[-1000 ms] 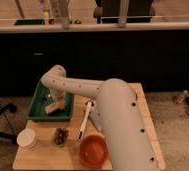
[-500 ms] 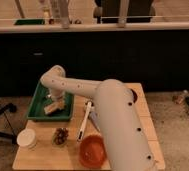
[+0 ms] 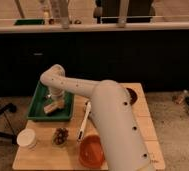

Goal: Wipe tray with eraser

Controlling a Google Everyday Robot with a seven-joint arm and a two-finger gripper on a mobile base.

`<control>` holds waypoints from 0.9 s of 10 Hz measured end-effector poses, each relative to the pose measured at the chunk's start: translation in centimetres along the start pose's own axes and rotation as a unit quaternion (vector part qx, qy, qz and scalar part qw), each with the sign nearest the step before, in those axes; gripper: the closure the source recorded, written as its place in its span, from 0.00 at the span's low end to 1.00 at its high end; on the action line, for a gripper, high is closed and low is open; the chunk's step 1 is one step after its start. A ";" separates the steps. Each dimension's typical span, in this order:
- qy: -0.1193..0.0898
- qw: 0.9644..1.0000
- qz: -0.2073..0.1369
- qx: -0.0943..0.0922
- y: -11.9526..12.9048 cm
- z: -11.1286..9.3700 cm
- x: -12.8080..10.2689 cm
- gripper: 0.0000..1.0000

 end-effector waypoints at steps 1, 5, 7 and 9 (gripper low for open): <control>0.005 1.000 0.002 0.000 0.3 0.0 0.0 1.00; 0.054 0.998 0.015 0.006 0.2 -0.6 1.7 1.00; 0.074 0.997 0.022 0.008 -0.4 -0.8 2.5 1.00; 0.083 0.996 0.028 0.010 -1.5 -0.8 3.3 1.00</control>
